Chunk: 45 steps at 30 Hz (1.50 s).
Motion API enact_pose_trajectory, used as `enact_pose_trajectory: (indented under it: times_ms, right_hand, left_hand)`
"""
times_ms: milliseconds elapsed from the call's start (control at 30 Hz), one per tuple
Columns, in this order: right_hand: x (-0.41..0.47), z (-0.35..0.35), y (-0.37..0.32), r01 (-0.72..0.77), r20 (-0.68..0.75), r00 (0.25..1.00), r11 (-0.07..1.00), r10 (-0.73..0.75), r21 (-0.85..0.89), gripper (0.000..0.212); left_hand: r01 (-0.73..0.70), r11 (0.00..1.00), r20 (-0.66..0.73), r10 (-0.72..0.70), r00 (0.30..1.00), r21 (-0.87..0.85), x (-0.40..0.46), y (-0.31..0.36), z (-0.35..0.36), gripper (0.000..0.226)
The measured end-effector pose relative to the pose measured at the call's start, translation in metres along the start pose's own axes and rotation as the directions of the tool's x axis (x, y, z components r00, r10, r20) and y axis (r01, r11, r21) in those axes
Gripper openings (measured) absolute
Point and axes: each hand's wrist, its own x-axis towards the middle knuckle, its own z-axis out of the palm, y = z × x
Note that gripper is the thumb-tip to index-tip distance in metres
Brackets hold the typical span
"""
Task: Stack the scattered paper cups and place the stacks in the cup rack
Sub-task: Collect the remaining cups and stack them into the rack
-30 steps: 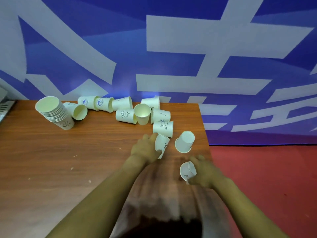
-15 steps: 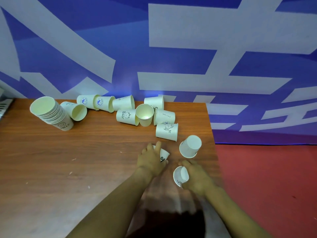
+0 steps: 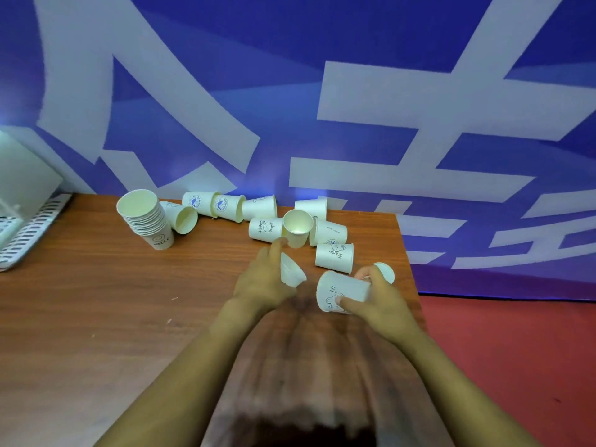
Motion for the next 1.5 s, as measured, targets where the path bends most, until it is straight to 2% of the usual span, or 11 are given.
enact_pose_trajectory:
  times_ms: [100,267,367,533,700,800,900,1033,1300,1400,1500]
  right_hand:
    - [-0.005,0.018,-0.022,0.032,0.01,0.999,0.999,-0.032,0.024,0.058]
    - [-0.018,0.054,-0.056,0.064,0.083,0.995,0.988,-0.053,-0.139,0.091]
    - [-0.026,0.077,-0.088,0.043,0.064,0.997,0.985,-0.033,-0.165,0.083]
    - [-0.037,0.136,-0.139,0.025,0.026,0.999,0.996,-0.023,-0.084,0.084]
    - [-0.038,0.196,-0.185,0.058,0.039,0.998,0.998,-0.057,-0.015,0.066]
    - [-0.044,0.233,-0.208,0.054,0.06,0.997,0.998,-0.056,0.035,0.091]
    - [-0.05,0.258,-0.222,0.076,0.116,0.99,0.996,-0.08,0.042,0.109]
    - [-0.048,0.263,-0.232,0.071,0.168,0.983,0.996,-0.08,0.059,0.1]
    - [-0.024,0.292,-0.239,-0.019,0.251,0.968,0.992,-0.013,0.124,0.09]
    - [-0.025,0.314,-0.245,0.006,0.282,0.959,0.997,-0.027,0.075,0.085]
    - [-0.024,0.329,-0.255,0.024,0.293,0.956,1.0,-0.021,-0.008,0.084]
  left_hand:
    - [0.029,0.997,-0.038,-0.027,0.999,0.065,-0.019,-0.016,-0.023,0.081]
    - [0.166,0.986,0.002,-0.166,0.986,0.027,-0.048,-0.075,-0.049,0.08]
    - [0.133,0.991,-0.025,-0.134,0.991,-0.03,-0.054,-0.105,-0.078,0.072]
    - [-0.039,0.984,-0.125,0.018,0.992,-0.172,-0.058,-0.155,-0.138,0.092]
    - [0.072,0.997,-0.049,-0.072,0.996,-0.007,-0.076,-0.233,-0.175,0.074]
    - [0.111,0.993,0.001,-0.111,0.994,0.044,-0.086,-0.268,-0.195,0.068]
    - [0.097,0.994,-0.047,-0.095,0.994,0.041,-0.084,-0.281,-0.216,0.075]
    - [0.039,0.999,-0.134,-0.039,0.99,0.001,-0.078,-0.276,-0.229,0.076]
    - [0.136,0.991,-0.149,-0.137,0.979,-0.018,-0.102,-0.312,-0.215,0.07]
    - [0.193,0.979,-0.188,-0.202,0.961,-0.064,-0.103,-0.339,-0.229,0.065]
    - [0.18,0.983,-0.192,-0.185,0.964,-0.042,-0.102,-0.358,-0.241,0.065]
